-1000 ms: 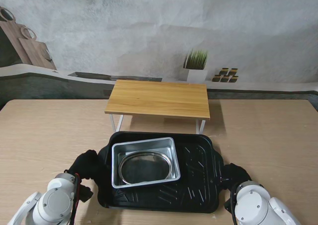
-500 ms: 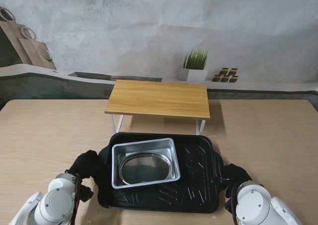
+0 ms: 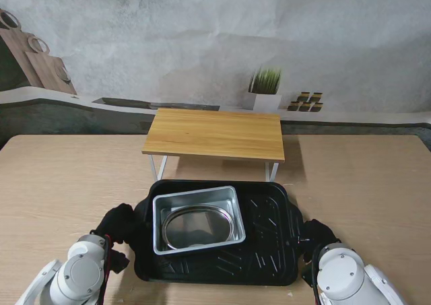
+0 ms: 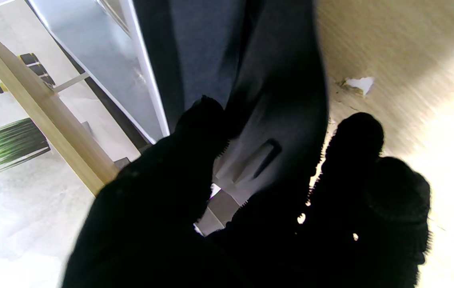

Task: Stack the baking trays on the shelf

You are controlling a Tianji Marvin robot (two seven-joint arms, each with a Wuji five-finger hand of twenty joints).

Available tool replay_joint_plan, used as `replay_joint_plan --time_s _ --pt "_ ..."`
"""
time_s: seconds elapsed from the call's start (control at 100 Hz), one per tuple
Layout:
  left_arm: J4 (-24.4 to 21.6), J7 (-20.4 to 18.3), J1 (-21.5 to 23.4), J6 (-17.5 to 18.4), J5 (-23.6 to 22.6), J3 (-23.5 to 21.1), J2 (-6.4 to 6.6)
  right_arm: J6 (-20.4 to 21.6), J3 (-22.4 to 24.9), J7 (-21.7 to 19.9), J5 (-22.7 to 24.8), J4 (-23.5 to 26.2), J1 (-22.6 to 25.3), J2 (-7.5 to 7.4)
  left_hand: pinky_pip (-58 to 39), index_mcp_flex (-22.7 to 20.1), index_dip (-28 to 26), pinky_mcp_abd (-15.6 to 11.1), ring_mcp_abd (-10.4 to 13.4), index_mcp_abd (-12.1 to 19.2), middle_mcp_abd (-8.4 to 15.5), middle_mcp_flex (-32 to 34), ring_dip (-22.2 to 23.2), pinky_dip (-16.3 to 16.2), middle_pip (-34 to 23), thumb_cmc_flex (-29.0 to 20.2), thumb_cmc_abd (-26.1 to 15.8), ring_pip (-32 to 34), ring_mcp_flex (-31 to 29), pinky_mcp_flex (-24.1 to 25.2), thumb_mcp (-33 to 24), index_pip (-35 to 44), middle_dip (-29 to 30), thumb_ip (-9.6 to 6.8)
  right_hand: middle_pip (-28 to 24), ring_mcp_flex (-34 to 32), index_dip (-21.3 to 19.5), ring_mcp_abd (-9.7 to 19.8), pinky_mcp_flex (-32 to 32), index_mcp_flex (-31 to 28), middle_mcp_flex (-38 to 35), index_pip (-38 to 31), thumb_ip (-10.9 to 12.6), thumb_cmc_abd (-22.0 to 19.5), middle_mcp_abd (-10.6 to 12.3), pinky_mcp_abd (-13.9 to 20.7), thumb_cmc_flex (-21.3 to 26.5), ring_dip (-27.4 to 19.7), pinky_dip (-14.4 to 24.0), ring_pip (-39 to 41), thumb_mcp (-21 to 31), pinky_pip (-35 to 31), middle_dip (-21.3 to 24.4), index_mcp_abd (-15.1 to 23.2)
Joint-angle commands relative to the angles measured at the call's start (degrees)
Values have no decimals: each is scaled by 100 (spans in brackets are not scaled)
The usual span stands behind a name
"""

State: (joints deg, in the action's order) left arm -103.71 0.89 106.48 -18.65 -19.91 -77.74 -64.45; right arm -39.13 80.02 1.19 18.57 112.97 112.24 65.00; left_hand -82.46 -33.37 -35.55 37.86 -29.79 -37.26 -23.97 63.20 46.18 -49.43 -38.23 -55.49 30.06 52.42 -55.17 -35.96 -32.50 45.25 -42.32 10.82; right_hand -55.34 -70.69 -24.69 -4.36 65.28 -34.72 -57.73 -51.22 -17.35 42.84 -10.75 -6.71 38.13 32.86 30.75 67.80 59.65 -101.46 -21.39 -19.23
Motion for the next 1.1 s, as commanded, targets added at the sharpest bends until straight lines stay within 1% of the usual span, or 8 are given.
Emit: replay_joint_plan --time_s 0.0,0.11,0.22,0.4,0.6,0.78,0.94,1.09 --pt "-281 -113 -75 49 42 72 -71 29 -55 -122 -64 205 -17 103 -489 -100 -84 49 -123 2007 692 54 256 -112 -599 -969 -443 381 -314 -208 -283 1122 -213 -326 -396 -425 -81 -499 274 -654 -68 -518 263 -113 252 1772 1111 188 190 459 1275 -588 -123 1774" --pt "-310 -195 -103 -13 70 66 -58 -73 12 -146 -303 257 -32 124 -655 -41 -45 88 -65 1962 749 86 550 -198 -981 -1032 -540 759 -481 -314 -125 1155 -404 -348 -437 -431 -81 -455 321 -717 -30 -491 253 -106 141 1919 1128 355 326 745 1327 -782 -238 1673" --pt "-343 -274 -126 -56 109 53 -45 -117 63 -186 -403 304 -20 124 -759 -43 -33 106 -47 1935 761 164 672 -252 -1143 -1043 -552 950 -609 -441 -80 1166 -430 -364 -433 -434 -62 -389 348 -749 -49 -476 252 -114 82 2043 1132 458 415 914 1335 -895 -275 1610" --pt "-453 -439 -111 -89 122 -16 -10 -140 147 -239 -526 430 43 123 -807 -61 -15 136 -44 1883 746 234 721 -282 -1202 -1053 -535 1021 -685 -513 -82 1165 -461 -373 -458 -436 -24 -382 361 -764 -67 -450 287 -127 -23 2084 1147 519 474 1013 1326 -957 -316 1482" --pt "-626 -620 -58 -146 150 -131 27 -202 265 -324 -680 642 118 115 -818 -72 3 134 -54 1832 733 255 742 -290 -1211 -1048 -503 1041 -710 -535 -109 1164 -481 -378 -485 -432 -6 -376 375 -749 -57 -438 320 -138 -81 2119 1159 575 530 1114 1327 -1022 -350 1386" --pt "-851 -854 56 -159 95 -292 83 -309 348 -512 -638 844 163 60 -834 -102 32 132 -39 1811 735 293 749 -291 -1199 -1030 -468 1051 -764 -575 -149 1165 -488 -377 -489 -438 38 -343 394 -753 -68 -419 328 -155 -128 2178 1154 633 585 1226 1309 -1090 -345 1308" --pt "-1001 -1085 70 -315 89 -395 131 -457 416 -668 -681 976 142 21 -905 -130 64 137 -21 1775 725 360 771 -289 -1212 -997 -442 1115 -863 -683 -201 1165 -507 -369 -507 -441 61 -258 423 -754 -61 -426 333 -179 -173 2296 1162 721 669 1398 1301 -1202 -372 1270" --pt "-1151 -1263 76 -386 127 -483 166 -577 496 -816 -729 1141 142 -18 -931 -134 70 136 -19 1760 727 366 787 -285 -1223 -993 -396 1142 -876 -703 -232 1169 -526 -368 -506 -437 76 -257 428 -744 -53 -421 336 -199 -195 2330 1162 751 701 1447 1289 -1231 -379 1238"
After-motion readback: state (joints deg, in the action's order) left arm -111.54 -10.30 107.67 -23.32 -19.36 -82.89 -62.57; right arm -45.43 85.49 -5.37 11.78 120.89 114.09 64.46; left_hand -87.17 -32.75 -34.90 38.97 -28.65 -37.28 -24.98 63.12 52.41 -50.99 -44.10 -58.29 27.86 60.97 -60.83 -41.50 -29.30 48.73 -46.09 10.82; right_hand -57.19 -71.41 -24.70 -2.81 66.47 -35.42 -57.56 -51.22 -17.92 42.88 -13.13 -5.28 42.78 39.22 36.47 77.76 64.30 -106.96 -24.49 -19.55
